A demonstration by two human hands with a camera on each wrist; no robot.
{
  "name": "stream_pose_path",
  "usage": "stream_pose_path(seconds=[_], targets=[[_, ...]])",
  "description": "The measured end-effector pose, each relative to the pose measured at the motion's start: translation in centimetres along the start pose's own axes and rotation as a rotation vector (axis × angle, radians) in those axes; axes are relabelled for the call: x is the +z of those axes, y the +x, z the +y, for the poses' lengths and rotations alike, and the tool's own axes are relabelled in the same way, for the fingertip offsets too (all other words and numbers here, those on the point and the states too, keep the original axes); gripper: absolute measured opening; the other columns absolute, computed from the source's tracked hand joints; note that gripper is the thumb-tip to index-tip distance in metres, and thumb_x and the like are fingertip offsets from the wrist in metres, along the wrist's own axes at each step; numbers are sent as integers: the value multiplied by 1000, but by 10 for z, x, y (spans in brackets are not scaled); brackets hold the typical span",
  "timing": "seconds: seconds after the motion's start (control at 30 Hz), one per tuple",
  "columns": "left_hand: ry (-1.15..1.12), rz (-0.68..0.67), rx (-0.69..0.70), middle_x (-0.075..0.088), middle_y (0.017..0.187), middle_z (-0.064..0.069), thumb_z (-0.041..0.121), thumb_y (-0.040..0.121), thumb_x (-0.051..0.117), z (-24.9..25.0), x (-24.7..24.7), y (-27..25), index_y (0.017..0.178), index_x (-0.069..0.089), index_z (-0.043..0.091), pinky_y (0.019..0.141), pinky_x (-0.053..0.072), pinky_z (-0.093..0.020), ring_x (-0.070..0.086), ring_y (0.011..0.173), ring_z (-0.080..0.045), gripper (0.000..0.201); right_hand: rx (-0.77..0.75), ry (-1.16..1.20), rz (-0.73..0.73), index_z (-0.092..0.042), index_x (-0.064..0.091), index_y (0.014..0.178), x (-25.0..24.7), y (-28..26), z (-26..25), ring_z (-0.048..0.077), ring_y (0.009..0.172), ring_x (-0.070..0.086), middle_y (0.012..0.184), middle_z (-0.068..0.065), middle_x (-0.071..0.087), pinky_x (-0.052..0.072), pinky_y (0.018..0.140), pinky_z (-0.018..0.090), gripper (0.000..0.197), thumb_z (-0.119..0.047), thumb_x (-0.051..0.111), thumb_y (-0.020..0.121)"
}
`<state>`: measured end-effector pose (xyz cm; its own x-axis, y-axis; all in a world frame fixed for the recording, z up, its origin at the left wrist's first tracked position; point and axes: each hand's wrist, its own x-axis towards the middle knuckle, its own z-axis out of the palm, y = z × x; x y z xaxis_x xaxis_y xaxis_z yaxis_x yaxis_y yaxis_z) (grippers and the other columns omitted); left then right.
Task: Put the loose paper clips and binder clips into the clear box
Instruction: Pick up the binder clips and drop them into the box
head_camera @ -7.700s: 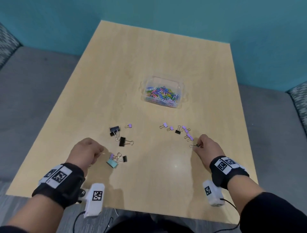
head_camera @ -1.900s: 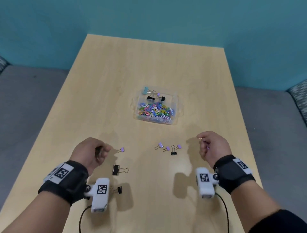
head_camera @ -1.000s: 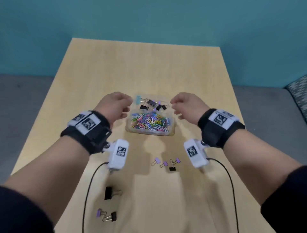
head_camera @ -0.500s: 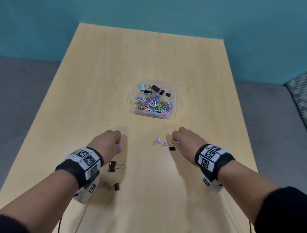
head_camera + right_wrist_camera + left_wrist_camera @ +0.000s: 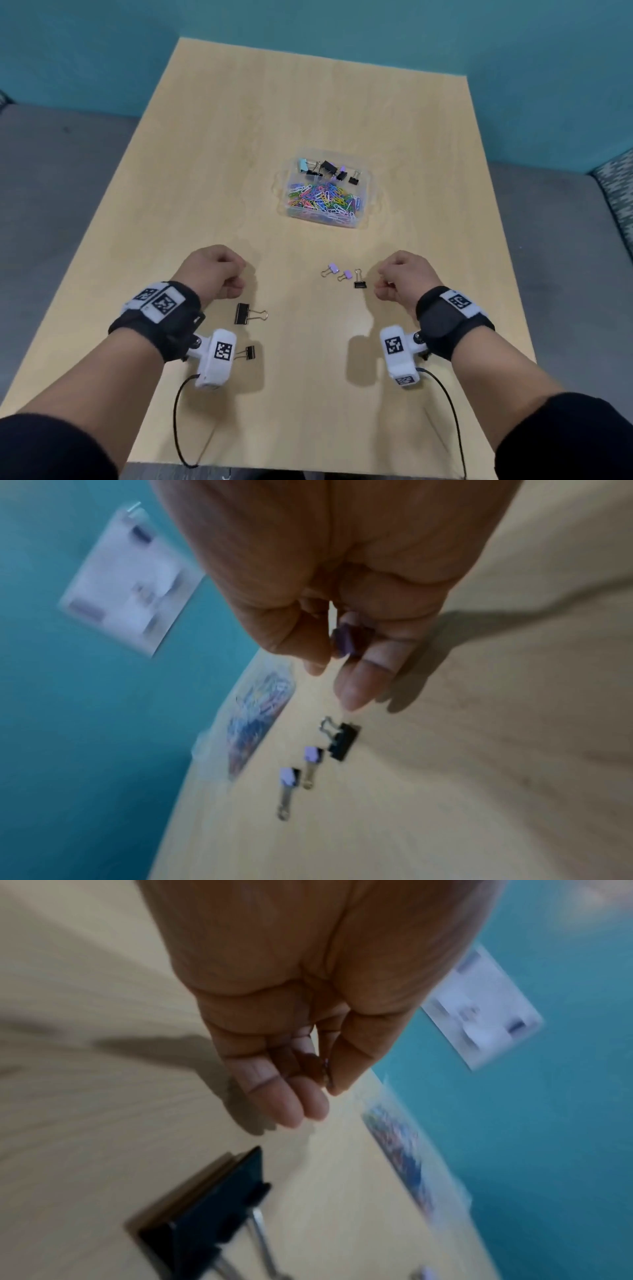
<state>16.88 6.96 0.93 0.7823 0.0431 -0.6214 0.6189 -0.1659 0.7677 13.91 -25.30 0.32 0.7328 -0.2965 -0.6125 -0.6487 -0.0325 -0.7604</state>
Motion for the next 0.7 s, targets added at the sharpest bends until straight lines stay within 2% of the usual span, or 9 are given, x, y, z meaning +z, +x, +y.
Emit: stream_pose_path(seconds=[0.1, 0.2, 0.27, 0.3, 0.33, 0.4, 0.47, 0.57, 0.7], targets=[[-214, 3, -66, 62, 76, -21, -12, 85, 45, -10, -10, -14, 79, 54, 1, 66, 57, -38, 60, 64, -29, 17, 42, 130, -10, -1, 55, 71, 0, -11, 3, 23, 57, 49, 73, 19, 59, 39, 49, 28, 23, 13, 36, 75], [-132, 64, -56, 59, 73, -18, -13, 82, 36, -21, -11, -22, 81, 56, 3, 51, 47, -30, 51, 55, -22, 25, 45, 105, -18, -7, 56, 76, 2, -13, 6, 17, 51, 41, 66, 12, 61, 29, 46, 24, 26, 8, 35, 74], [69, 65, 10, 59, 71, -12, 2, 84, 46, -29, -9, -25, 82, 59, 12, 50, 38, -29, 45, 54, -19, 17, 0, -126, -16, -12, 55, 83, 7, -13, 5, 17, 50, 41, 68, 9, 61, 30, 46, 26, 10, -10, 46, 80], [250, 42, 69, 60, 72, -5, 15, 85, 54, -31, -9, -29, 84, 59, 20, 53, 37, -28, 47, 55, -17, 8, -45, -316, -16, -15, 54, 86, 9, -14, 4, 18, 52, 44, 71, 7, 63, 33, 48, 27, 11, -24, 53, 80], [476, 2, 132, 61, 73, 2, 30, 83, 61, -32, -9, -34, 87, 56, 27, 54, 37, -28, 51, 57, -15, 7, -93, -513, -12, -18, 52, 90, 12, -16, 4, 18, 55, 48, 74, 4, 63, 35, 50, 27, 22, -37, 57, 79], [893, -83, 239, 57, 79, 9, 49, 75, 70, -36, -8, -39, 96, 47, 33, 57, 39, -29, 55, 68, -9, 35, -184, -867, -23, -19, 44, 97, 19, -21, 1, 17, 61, 53, 77, 0, 60, 33, 50, 27, 40, -51, 60, 80], [1048, -99, 307, 52, 87, 11, 53, 72, 71, -35, -3, -41, 99, 42, 34, 62, 42, -29, 53, 74, -8, 44, -244, -1036, -27, -19, 38, 100, 26, -24, -2, 16, 64, 53, 79, -1, 56, 32, 49, 29, 42, -52, 58, 83], [1146, -90, 387, 48, 87, 9, 47, 79, 65, -36, 2, -37, 90, 40, 32, 68, 47, -34, 50, 73, -9, 31, -272, -1150, -16, -18, 35, 96, 36, -19, -6, 18, 63, 50, 82, 1, 53, 31, 48, 30, 29, -40, 53, 89], [1127, -71, 372, 46, 85, 4, 40, 79, 67, -33, 7, -36, 83, 39, 23, 63, 47, -34, 51, 67, -14, 33, -217, -1150, -22, -15, 39, 92, 41, -13, -8, 14, 59, 45, 77, 1, 50, 28, 47, 30, 22, -32, 53, 90]])
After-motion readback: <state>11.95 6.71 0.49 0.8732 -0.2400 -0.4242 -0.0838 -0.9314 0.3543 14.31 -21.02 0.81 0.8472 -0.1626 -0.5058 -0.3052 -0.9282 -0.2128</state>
